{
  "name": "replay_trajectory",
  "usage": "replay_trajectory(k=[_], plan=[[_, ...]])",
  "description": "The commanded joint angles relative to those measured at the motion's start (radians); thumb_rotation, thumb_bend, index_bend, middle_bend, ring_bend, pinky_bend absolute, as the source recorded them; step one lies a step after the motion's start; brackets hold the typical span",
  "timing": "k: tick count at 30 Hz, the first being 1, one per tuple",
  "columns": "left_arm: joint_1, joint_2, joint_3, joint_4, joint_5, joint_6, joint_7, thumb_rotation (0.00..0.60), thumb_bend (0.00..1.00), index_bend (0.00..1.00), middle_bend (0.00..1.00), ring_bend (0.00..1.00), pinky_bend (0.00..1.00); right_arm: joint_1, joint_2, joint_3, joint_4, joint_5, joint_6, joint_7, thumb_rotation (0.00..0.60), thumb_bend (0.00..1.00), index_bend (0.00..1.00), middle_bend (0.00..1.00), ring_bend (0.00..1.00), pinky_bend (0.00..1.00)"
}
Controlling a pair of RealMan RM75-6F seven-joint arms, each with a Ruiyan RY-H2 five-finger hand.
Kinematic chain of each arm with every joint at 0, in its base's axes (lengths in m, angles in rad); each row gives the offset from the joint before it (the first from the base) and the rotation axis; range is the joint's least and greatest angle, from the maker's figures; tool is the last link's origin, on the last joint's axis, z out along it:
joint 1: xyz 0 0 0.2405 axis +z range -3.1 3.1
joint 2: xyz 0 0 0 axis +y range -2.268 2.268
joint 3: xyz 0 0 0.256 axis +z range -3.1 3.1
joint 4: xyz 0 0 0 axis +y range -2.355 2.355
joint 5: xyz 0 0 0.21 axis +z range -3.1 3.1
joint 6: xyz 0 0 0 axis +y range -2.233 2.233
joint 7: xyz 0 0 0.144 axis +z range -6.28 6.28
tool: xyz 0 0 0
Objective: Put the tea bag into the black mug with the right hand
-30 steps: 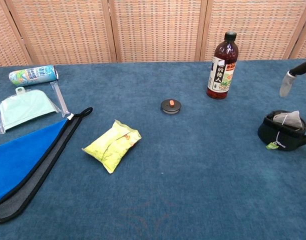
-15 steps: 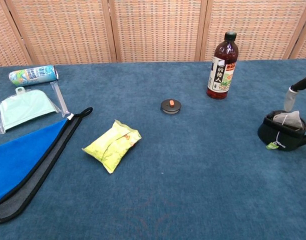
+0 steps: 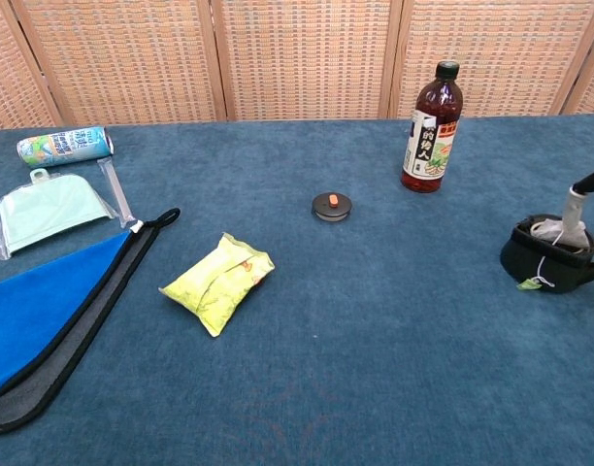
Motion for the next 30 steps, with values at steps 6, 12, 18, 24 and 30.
replay_trajectory(k=[6, 12, 18, 24, 30], plan=[[0.003, -0.002, 0.002, 0.008, -0.004, -0.001, -0.006, 0.6, 0.38, 0.0, 0.0, 0.0, 0.0, 0.012, -0.027, -0.002, 0.016, 0.009, -0.02, -0.015, 0.0, 1.0, 0.34, 1.0, 1.0, 0.99], [0.004, -0.003, 0.004, 0.014, -0.005, -0.002, -0.011, 0.6, 0.38, 0.0, 0.0, 0.0, 0.0, 0.02, -0.049, 0.0, 0.032, 0.018, -0.028, -0.035, 0.0, 1.0, 0.34, 1.0, 1.0, 0.99], [0.005, -0.005, 0.005, 0.019, -0.006, -0.003, -0.015, 0.6, 0.38, 0.0, 0.0, 0.0, 0.0, 0.026, -0.069, 0.008, 0.05, 0.034, -0.027, -0.06, 0.0, 1.0, 0.34, 1.0, 1.0, 0.99], [0.005, -0.008, 0.006, 0.025, -0.007, -0.004, -0.02, 0.6, 0.38, 0.0, 0.0, 0.0, 0.0, 0.024, -0.066, 0.008, 0.059, 0.067, -0.037, -0.09, 0.0, 1.0, 0.34, 1.0, 1.0, 0.99], [0.002, -0.012, 0.007, 0.028, -0.002, -0.006, -0.023, 0.6, 0.38, 0.0, 0.0, 0.0, 0.0, 0.012, -0.063, 0.002, 0.053, 0.087, -0.036, -0.106, 0.0, 1.0, 0.34, 1.0, 1.0, 0.99]])
